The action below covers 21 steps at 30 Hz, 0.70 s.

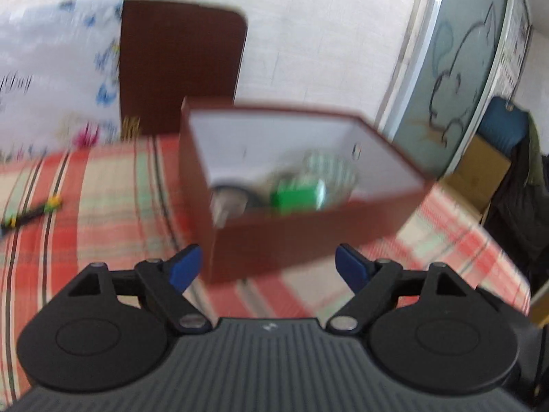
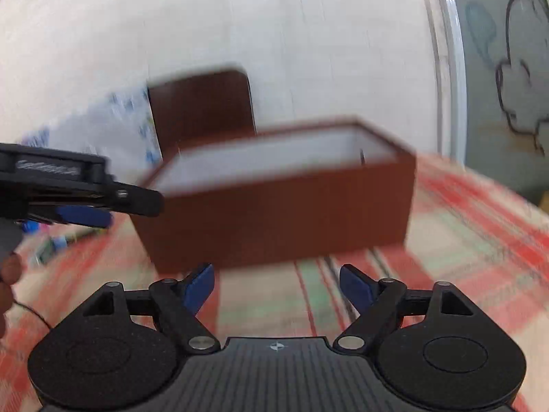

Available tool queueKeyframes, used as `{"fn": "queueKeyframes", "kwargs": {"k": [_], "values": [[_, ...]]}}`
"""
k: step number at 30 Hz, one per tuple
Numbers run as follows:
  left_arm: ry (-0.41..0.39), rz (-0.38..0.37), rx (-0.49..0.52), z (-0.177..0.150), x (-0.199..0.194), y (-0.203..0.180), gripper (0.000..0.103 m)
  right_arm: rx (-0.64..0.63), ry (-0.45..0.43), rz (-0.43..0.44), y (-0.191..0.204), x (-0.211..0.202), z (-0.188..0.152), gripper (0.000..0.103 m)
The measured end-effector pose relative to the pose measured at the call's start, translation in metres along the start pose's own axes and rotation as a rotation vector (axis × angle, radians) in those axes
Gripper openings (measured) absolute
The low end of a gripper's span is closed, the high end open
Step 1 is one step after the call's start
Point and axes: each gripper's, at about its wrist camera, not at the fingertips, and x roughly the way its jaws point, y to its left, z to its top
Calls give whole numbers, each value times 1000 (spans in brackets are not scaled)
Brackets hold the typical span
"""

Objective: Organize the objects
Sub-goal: 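Lower the green case into the brown box and open both grippers, then move the right gripper to the green-and-white barcode packet and close on it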

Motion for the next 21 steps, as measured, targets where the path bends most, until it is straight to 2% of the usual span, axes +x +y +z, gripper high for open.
{"fn": "queueKeyframes", "kwargs": {"k": [2, 4, 6, 8, 11, 14, 15, 17, 19, 21], "values": [[51, 39, 20, -21, 0, 10, 86, 24, 59, -10, 4, -3, -5, 77], [71, 88, 23, -34, -6, 28, 86, 37, 93, 28, 22, 0, -1, 76], [53, 136, -14, -40, -19, 56, 86, -27, 97, 79, 54, -2, -1, 73], [15, 218, -71, -43, -35, 92, 86, -136, 103, 160, 90, 1, -4, 63], [-45, 396, -177, -51, -57, 156, 86, -263, 133, 286, 139, 18, -6, 50], [-64, 630, -297, -67, -69, 221, 86, -328, 136, 352, 187, 45, 4, 50], [-68, 666, -352, -76, -72, 240, 86, -346, 122, 371, 202, 58, 13, 50], [-189, 613, -471, -86, -91, 259, 89, -405, 72, 407, 235, 82, 28, 50], [-218, 636, -495, -89, -91, 263, 91, -465, 57, 429, 271, 106, 44, 52], [-264, 633, -516, -91, -95, 266, 92, -473, 101, 515, 300, 125, 60, 53]]}}
